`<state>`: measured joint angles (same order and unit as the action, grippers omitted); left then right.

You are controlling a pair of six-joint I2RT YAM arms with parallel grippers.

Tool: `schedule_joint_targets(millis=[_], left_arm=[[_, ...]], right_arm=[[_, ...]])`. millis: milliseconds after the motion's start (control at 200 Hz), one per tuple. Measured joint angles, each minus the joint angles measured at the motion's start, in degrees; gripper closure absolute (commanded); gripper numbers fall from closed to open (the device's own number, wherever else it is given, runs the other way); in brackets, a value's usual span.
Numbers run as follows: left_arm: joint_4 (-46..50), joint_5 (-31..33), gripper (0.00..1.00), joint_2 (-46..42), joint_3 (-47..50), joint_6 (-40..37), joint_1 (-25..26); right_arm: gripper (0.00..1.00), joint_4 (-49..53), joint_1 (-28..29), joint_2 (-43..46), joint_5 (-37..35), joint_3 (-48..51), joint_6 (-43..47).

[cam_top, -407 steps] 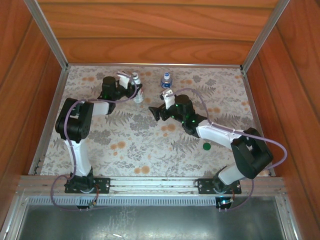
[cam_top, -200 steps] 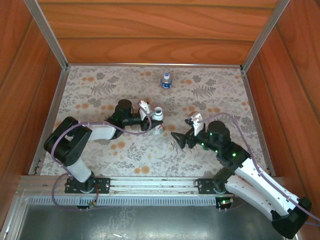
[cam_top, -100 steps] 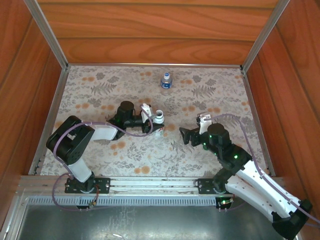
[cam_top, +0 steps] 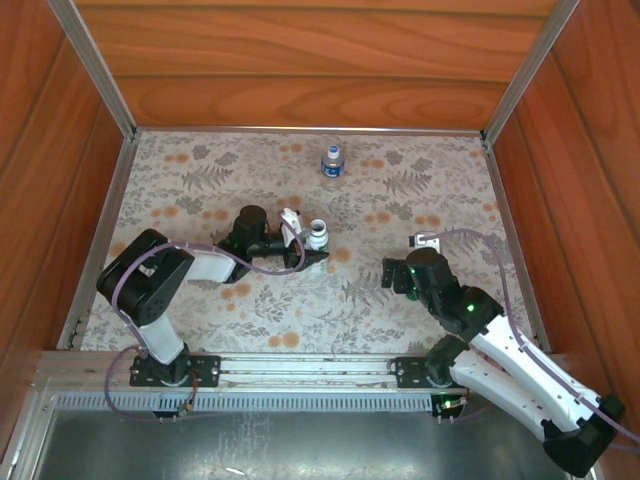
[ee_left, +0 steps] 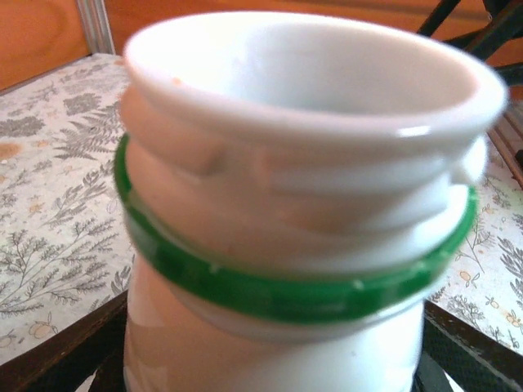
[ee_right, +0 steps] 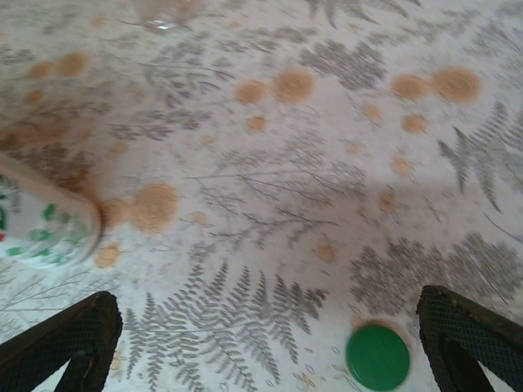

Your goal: Screw on the bottle caps

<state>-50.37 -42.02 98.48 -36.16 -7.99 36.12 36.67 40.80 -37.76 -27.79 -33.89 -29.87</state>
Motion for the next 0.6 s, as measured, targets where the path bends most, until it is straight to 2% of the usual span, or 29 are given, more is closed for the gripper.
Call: schedule_joint_targets(millis=[185, 200, 250, 400, 600], left_arm=[[-6.6, -0.1, 0.21, 1.4, 2.6, 2.6, -0.9], [-6.9, -0.1, 0.21, 1.5, 2.8, 2.6, -0.9], [-8.0, -0.2, 0.23, 1.7, 3.3, 2.9, -1.0], [-11.6, -0.3, 0.27, 1.9, 4.3, 2.7, -1.0], [-15.1, -1.0, 0.31, 3.8, 4.7, 2.8, -1.2]], right_arm=[[0.09, 6.2, -4.5, -3.2, -0.5, -0.7, -7.1], [0.12, 6.6, -5.1, -3.5, -0.4, -0.7, -7.4], [0.15, 7.8, -6.6, -4.4, 0.3, -0.7, -8.7], [0.16, 9.5, -10.5, -8.6, 4.1, -0.7, -10.7], [0.17, 9.6, -12.9, -14.2, 8.1, -0.6, -12.1]])
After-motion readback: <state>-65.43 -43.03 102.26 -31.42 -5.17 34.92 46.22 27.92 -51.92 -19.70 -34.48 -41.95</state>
